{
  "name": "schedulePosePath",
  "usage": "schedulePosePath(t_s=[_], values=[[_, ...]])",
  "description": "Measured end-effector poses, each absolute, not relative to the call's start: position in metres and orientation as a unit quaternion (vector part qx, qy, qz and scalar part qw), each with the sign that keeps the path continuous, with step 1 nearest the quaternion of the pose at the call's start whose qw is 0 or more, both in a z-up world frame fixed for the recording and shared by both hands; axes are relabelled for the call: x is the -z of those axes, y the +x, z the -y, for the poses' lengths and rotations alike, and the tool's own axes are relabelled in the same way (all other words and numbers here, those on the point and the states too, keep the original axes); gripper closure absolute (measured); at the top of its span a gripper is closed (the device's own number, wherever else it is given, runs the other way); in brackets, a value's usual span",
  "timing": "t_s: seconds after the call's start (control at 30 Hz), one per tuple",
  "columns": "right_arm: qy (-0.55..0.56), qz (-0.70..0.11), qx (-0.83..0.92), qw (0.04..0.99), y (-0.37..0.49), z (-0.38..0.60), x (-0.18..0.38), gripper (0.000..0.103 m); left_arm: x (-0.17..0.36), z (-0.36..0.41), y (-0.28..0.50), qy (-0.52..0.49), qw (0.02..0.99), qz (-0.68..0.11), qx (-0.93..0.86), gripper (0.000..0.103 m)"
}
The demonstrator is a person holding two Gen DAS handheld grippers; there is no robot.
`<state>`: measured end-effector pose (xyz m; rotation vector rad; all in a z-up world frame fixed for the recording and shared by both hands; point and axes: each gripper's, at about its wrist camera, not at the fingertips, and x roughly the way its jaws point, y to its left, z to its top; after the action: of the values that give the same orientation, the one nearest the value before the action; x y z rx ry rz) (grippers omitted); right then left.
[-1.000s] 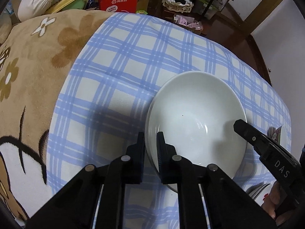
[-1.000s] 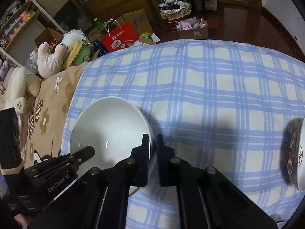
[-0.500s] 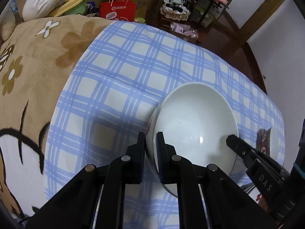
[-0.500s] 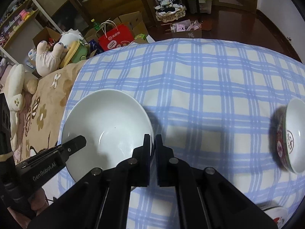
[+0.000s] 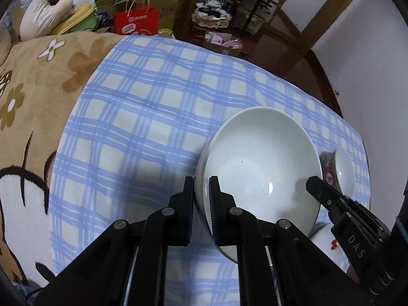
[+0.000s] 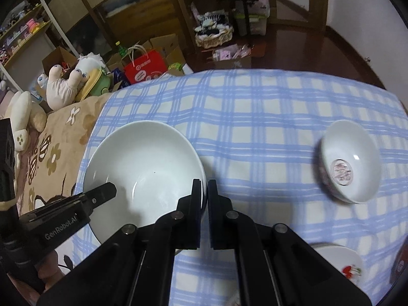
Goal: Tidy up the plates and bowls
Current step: 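Lift the white bowl with both grippers and carry it across the cloth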
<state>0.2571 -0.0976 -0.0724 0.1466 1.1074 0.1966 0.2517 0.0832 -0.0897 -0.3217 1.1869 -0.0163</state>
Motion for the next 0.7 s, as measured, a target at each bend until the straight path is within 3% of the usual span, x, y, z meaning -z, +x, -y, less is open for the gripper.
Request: schedulePosePath(t_s=[0.7], values=[[0.081,-0.508,-0.062,0.855,0.192,0.147,0.048,0.097,0.066,-0.032,0.202,-0.109,0.821,-0.555,0.072,0.091]])
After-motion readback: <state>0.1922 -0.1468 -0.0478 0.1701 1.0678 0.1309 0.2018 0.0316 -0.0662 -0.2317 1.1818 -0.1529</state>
